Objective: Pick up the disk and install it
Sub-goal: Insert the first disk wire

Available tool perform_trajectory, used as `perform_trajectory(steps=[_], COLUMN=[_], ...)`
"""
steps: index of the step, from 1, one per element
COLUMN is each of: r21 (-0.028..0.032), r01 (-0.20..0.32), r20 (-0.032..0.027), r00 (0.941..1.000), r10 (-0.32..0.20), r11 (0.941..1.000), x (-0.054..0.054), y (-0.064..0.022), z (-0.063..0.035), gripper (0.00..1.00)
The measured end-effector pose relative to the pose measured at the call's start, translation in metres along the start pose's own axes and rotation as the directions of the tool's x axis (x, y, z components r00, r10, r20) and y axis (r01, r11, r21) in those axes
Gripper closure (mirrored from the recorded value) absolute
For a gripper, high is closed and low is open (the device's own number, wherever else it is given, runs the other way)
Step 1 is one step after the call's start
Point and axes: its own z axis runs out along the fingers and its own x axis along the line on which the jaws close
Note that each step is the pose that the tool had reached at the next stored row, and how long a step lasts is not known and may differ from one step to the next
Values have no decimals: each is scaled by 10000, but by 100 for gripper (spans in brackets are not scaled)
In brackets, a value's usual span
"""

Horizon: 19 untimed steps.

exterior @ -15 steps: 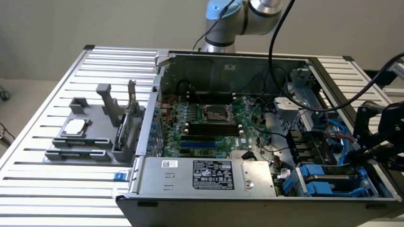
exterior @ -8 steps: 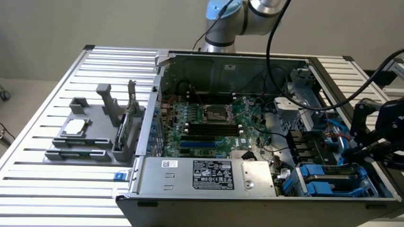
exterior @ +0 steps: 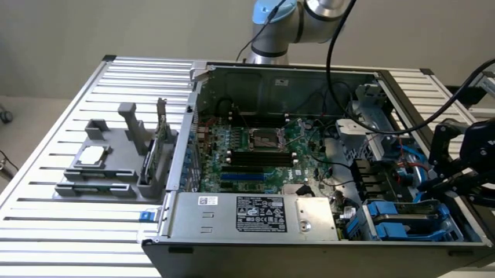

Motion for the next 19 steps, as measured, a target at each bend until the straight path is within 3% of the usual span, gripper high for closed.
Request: perform_trajectory(steps=[14, 16, 19], r21=[-32, -14, 40], r01=[-173, -267, -443], r20=[-3, 62, 255], r00=[9999, 9996, 9987], r10=[173, 267, 442], r11=[9998, 9996, 9990], x=[89, 97, 105], y=[-111, -123, -137], z=[-57, -53, -43], gripper=[84, 84, 84])
